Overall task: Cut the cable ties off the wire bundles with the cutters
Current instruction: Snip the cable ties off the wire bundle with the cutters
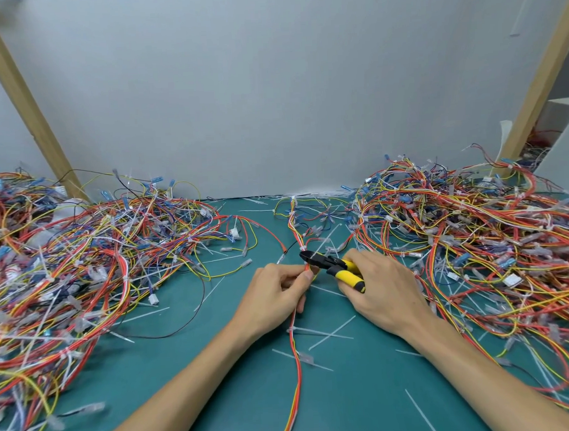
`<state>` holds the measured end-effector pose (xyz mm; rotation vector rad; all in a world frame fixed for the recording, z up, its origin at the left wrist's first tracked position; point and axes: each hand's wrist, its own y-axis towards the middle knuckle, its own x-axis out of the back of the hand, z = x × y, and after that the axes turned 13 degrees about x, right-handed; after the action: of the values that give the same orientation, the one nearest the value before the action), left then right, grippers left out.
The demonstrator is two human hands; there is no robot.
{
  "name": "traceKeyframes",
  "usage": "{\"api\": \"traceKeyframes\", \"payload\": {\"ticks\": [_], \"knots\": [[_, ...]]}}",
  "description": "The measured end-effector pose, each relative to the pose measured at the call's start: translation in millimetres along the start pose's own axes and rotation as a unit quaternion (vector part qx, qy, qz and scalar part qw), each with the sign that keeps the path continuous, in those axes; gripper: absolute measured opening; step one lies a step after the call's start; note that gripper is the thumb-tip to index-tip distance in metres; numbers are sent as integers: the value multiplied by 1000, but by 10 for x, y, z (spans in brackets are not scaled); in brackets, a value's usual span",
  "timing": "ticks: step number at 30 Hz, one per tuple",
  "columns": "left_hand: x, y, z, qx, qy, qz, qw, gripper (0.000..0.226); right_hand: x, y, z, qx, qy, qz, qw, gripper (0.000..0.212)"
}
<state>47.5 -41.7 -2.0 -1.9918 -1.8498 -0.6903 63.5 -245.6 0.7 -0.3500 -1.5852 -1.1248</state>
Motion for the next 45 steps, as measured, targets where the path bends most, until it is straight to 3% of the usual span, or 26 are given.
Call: {"api": "traceKeyframes", "payload": {"ticks": [45], "knots": [[-12,-7,-20,-5,23,-13,1000,38,-14,9,36,-7,-7,-6,1000,20]]}}
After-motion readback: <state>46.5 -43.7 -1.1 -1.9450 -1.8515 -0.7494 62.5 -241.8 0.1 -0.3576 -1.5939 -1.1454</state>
